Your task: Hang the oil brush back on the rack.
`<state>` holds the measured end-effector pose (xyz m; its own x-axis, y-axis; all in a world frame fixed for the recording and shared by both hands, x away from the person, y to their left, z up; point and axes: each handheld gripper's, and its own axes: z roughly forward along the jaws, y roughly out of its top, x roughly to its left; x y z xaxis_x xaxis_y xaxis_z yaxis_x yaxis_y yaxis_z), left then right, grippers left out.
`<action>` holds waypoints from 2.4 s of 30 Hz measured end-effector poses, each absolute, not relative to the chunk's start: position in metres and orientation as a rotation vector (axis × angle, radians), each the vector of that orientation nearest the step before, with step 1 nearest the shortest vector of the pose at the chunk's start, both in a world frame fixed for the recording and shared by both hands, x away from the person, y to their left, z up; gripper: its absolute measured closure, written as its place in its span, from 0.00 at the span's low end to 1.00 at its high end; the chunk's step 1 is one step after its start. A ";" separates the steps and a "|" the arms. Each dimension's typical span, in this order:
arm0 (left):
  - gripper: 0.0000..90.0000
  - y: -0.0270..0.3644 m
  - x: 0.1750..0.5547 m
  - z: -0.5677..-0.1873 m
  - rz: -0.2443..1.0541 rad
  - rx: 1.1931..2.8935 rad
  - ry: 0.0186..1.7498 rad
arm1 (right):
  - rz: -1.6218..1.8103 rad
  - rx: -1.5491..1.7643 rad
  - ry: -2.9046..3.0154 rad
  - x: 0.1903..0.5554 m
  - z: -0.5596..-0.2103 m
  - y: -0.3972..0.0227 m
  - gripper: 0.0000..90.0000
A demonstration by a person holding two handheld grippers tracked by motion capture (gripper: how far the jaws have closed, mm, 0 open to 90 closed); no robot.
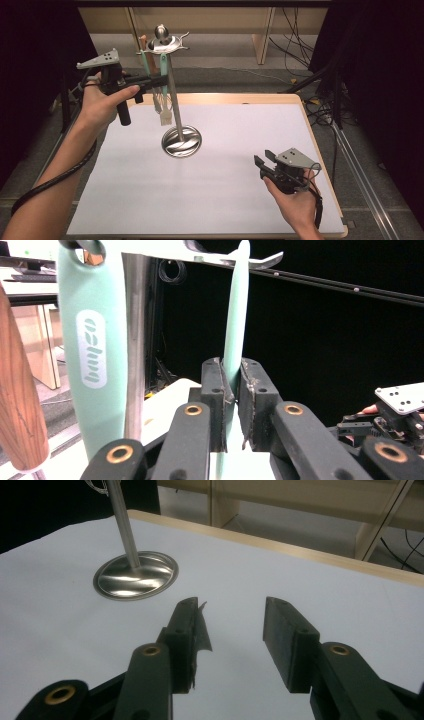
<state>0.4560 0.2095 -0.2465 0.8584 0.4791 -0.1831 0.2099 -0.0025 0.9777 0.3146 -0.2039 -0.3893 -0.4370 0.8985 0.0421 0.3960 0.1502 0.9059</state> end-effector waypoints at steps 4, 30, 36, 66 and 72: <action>0.90 0.210 0.457 -0.246 0.245 1.589 0.558 | 1.250 1.221 1.915 0.315 -0.390 -0.204 0.65; 0.84 0.208 0.455 -0.250 0.299 1.571 0.587 | 1.231 1.187 1.929 0.316 -0.393 -0.205 0.65; 0.77 0.208 0.449 -0.254 0.363 1.587 0.584 | 1.209 1.161 1.949 0.317 -0.391 -0.209 0.64; 0.54 0.209 0.390 -0.287 0.603 1.607 0.573 | 1.230 1.208 1.890 0.315 -0.386 -0.215 0.64; 0.55 0.213 0.382 -0.302 0.618 1.626 0.588 | 1.220 1.223 1.908 0.314 -0.387 -0.220 0.64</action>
